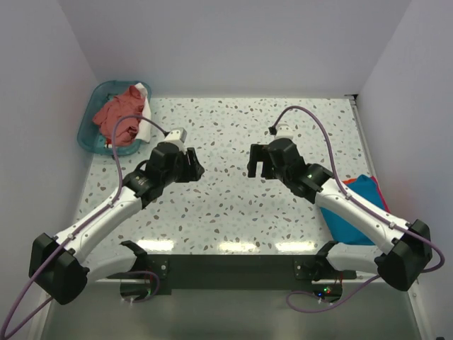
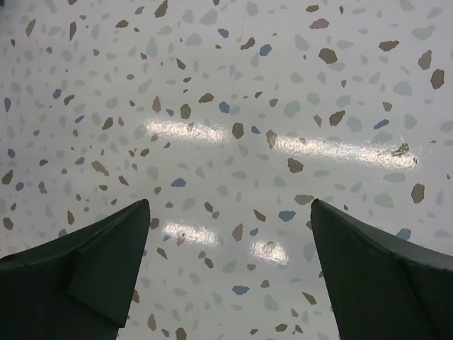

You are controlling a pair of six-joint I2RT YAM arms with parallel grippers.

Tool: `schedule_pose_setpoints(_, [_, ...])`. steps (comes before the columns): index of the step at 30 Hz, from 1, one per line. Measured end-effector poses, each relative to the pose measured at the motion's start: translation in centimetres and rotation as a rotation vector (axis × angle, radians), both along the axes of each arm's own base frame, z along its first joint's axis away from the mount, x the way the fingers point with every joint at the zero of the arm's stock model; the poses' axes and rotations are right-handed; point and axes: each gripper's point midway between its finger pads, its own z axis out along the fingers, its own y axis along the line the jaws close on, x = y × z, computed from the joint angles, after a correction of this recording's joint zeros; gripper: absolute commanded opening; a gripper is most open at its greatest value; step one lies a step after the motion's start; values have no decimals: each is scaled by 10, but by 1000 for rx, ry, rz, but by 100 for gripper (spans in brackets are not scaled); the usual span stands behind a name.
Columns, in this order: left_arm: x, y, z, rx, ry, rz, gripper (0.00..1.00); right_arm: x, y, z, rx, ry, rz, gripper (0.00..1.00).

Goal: Fold and stack the t-shirts
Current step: Grab the tshirt from the pile

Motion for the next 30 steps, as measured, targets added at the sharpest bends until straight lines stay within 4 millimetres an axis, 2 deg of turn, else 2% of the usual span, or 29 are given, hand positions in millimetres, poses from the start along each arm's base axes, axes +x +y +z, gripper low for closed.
schedule_pose_setpoints(11, [13,-5,7,7,-1,13,59,-4,-11,5,-31,-15,-10,99])
schedule_pose_setpoints(15, [31,-1,24,22,-14,61,63,-7,-15,6,-49,-17,-5,99])
schedule_pose_setpoints(17, [51,11,41,16,-32,121,65,-9,-17,7,-55,-17,-2,99])
schedule_pose_setpoints(20, [95,56,69,18,-72,284,70,-11,-19,10,-50,-25,4,99])
schedule_pose_setpoints(22, [125,101,88,38,-105,436,72,-14,-19,9,-47,-24,12,99])
schedule_pose_setpoints(25, [153,159,97,69,-124,610,72,-18,-17,4,-42,-8,33,99])
schedule_pose_setpoints(27, [165,195,87,90,-98,712,72,-20,-16,0,-40,3,45,99])
schedule_pose_setpoints(30, [178,232,54,106,-18,815,72,-21,-13,-2,-35,11,57,99])
